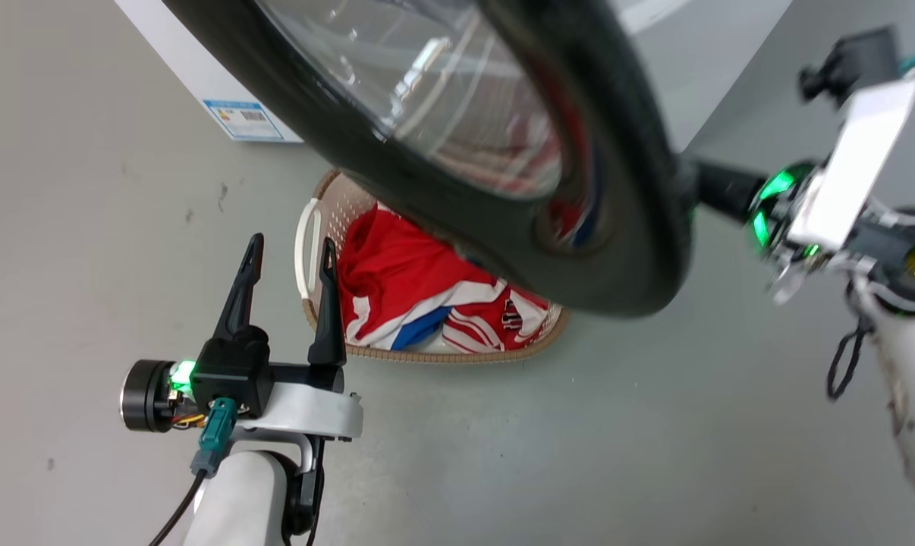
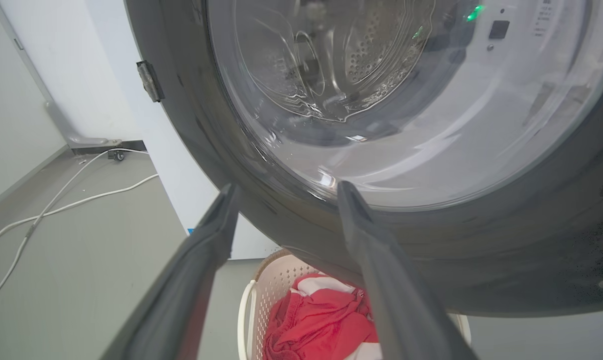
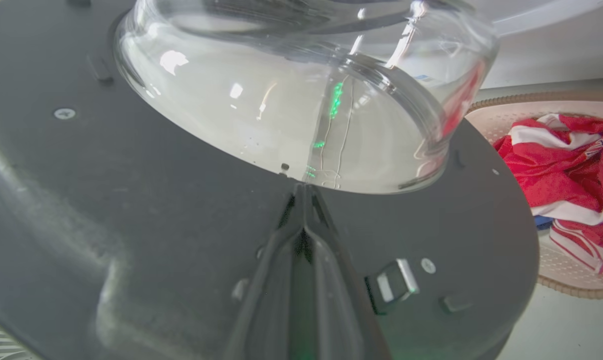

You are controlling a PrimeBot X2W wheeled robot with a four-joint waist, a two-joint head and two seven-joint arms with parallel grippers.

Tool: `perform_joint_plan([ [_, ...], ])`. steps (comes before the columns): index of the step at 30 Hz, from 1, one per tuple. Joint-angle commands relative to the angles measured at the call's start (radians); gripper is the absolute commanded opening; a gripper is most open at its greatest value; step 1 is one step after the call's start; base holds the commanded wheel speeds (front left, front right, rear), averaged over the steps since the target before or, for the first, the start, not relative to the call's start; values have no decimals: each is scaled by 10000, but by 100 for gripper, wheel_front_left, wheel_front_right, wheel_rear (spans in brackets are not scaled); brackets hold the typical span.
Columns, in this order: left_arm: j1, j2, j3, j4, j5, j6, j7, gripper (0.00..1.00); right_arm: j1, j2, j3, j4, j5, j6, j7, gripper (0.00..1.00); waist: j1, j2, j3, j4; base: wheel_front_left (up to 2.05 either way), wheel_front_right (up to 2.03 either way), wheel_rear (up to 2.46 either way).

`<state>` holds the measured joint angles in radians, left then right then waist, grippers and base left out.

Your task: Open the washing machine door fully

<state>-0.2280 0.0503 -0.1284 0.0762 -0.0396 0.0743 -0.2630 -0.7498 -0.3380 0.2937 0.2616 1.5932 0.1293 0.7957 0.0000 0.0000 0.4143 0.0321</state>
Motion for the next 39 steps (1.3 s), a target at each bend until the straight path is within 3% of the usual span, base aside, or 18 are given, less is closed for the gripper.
perform_joint_plan([
  [1, 88, -2, 11, 17, 42, -7, -28, 100, 274, 139, 111, -63, 72, 25, 85, 0, 0, 0, -146, 8, 0, 0, 0],
  [20, 1053, -2, 159, 126, 50, 39, -28, 100, 2907, 1200, 1152, -1176, 790, 25, 123, 0, 0, 0, -1588, 246, 0, 0, 0],
  [31, 1436, -2, 134, 213, -3, 53, -28, 100, 3776, 1738, 1880, -862, 784, 24, 124, 0, 0, 0, -2178, 496, 0, 0, 0],
  [39, 1711, -2, 157, 315, 22, 32, -28, 100, 4539, 1707, 1519, -819, 883, 24, -455, 0, 0, 0, -2677, 659, 0, 0, 0],
])
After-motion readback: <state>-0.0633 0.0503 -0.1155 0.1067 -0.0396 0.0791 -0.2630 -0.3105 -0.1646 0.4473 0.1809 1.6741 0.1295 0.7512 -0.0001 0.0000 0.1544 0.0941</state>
